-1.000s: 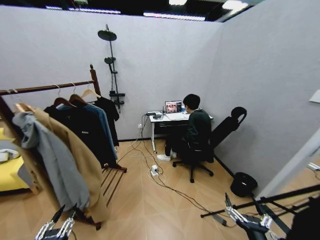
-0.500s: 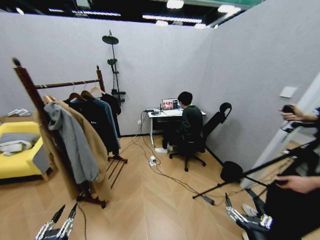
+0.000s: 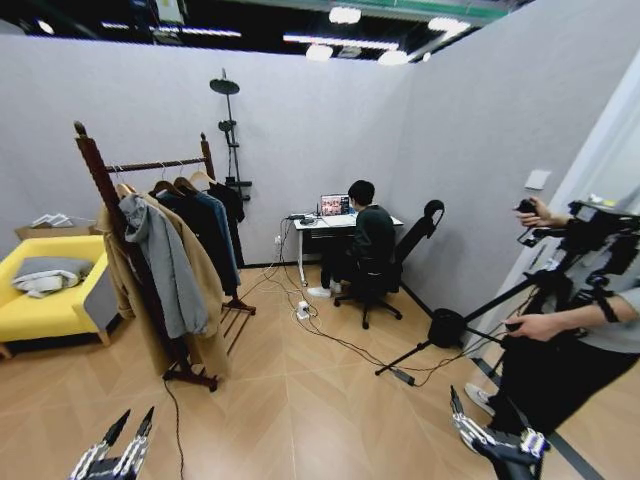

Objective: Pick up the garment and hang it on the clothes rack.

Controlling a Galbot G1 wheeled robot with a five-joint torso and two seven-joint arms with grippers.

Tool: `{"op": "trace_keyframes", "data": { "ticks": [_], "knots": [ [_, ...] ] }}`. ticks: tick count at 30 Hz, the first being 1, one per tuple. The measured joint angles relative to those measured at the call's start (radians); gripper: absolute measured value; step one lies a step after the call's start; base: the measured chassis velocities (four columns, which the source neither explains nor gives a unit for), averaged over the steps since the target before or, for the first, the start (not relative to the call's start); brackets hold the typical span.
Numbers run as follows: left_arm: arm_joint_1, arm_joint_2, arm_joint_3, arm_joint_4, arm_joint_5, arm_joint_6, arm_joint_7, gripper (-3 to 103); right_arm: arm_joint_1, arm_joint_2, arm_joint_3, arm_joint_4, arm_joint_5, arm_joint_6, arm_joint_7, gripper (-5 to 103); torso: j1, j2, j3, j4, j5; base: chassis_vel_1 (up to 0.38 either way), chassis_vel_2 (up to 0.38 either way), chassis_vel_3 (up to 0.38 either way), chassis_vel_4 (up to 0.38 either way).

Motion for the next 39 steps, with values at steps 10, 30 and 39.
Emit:
{"op": "trace_keyframes", "data": {
  "ticks": [10, 30, 39],
  "knots": [
    [0.000, 0.000, 0.000, 0.000, 0.000, 0.000, 0.000, 46, 0.000, 0.000, 0.000, 0.000, 0.000, 0.000, 0.000, 100, -0.002, 0.001, -0.001, 0.0001, 0.0002, -0.013, 0.014, 0.014, -0.013],
    [0.000, 0.000, 0.000, 0.000, 0.000, 0.000, 0.000, 46, 0.000, 0.000, 0.000, 0.000, 0.000, 0.000, 0.000, 100, -0.001, 0.001, -0.001, 0.0000, 0.0001, 0.000, 0.000, 0.000, 0.000],
    [0.000, 0.000, 0.000, 0.000, 0.000, 0.000, 0.000, 46, 0.000, 0.000, 0.000, 0.000, 0.000, 0.000, 0.000, 100, -0.001, 0.001, -0.001, 0.0000, 0.0001, 0.000, 0.000, 0.000, 0.000]
  ]
}}
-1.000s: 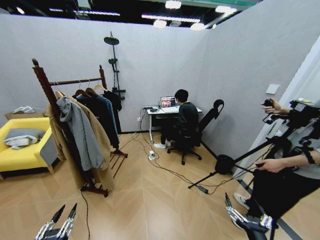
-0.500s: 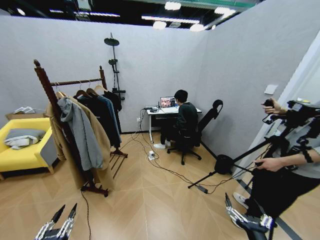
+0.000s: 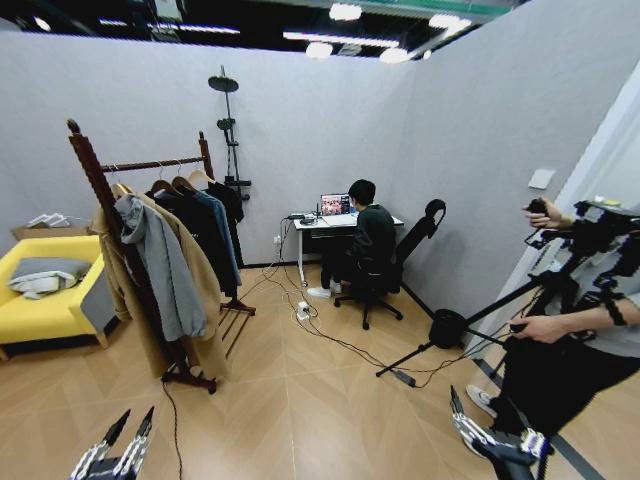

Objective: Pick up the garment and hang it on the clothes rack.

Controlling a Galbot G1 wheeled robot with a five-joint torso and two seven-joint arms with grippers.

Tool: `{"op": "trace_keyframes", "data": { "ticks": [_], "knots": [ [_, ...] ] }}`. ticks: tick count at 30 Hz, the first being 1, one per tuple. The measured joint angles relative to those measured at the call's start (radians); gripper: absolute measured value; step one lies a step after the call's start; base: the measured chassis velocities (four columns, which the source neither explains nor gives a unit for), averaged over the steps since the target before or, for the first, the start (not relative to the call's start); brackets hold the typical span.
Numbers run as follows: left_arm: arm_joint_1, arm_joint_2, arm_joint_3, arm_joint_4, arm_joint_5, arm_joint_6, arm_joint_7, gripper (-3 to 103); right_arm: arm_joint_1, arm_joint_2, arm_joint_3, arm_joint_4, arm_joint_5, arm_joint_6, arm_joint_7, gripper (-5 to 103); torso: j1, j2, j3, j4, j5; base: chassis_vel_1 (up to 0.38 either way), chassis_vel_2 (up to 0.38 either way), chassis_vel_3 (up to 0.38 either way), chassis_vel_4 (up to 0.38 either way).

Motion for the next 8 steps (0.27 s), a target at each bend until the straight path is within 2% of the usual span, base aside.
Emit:
{"op": "trace_keyframes", "data": {
  "ticks": [8],
  "knots": [
    [0.000, 0.000, 0.000, 0.000, 0.000, 0.000, 0.000, 46, 0.000, 0.000, 0.000, 0.000, 0.000, 0.000, 0.000, 100, 0.000, 0.000, 0.000, 0.0000, 0.0000, 0.000, 0.000, 0.000, 0.000]
  ]
}}
